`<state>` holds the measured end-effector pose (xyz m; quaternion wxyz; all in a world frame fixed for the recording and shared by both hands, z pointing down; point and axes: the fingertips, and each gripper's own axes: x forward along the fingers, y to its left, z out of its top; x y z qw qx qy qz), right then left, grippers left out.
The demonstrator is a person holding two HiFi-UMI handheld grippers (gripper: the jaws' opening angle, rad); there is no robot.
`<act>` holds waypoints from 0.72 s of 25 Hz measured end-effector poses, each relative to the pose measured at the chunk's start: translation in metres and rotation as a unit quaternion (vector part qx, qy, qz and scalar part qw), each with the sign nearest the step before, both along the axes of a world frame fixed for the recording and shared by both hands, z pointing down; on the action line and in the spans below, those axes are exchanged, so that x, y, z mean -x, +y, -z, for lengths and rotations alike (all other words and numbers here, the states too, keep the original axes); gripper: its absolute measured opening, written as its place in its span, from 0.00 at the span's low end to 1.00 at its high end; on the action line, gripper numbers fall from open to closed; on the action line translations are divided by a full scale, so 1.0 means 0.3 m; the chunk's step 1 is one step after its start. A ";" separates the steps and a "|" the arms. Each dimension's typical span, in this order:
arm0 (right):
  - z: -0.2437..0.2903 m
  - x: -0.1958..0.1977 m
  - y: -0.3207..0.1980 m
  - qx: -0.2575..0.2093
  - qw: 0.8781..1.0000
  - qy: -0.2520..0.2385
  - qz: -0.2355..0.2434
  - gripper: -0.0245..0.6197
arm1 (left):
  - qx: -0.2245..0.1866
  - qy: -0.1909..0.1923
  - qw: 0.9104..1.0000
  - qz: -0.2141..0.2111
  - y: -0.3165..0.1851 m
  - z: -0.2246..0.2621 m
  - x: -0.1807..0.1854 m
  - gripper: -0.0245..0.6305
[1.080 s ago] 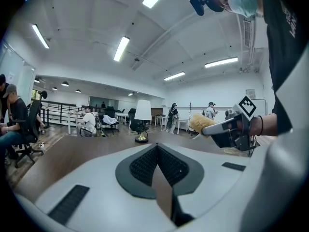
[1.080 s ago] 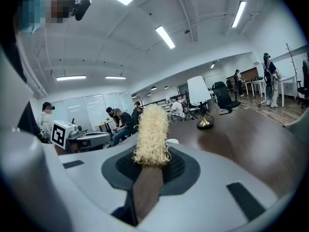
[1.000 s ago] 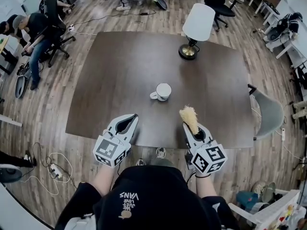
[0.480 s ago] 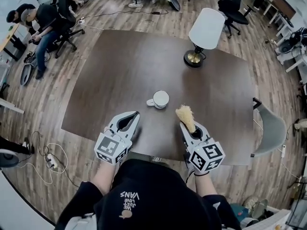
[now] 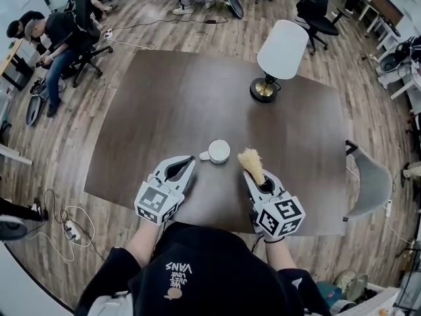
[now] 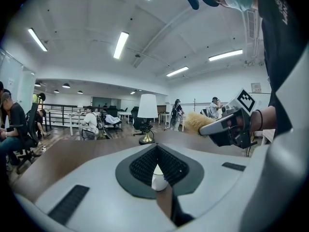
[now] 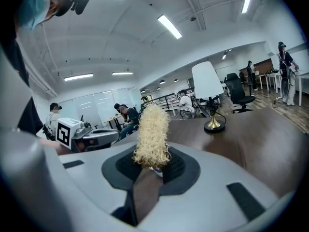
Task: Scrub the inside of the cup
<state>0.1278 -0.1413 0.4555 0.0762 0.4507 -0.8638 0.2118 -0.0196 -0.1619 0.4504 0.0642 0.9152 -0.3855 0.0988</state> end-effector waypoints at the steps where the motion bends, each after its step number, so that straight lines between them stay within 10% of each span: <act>1: 0.000 0.002 -0.008 0.001 1.000 0.001 -0.002 0.16 | 0.001 -0.003 1.000 -0.007 -0.014 -0.008 -0.005 0.05; 18: -0.073 0.022 -0.027 0.027 0.999 0.010 -0.028 0.16 | 0.045 -0.048 0.994 -0.084 -0.122 -0.272 -0.085 0.12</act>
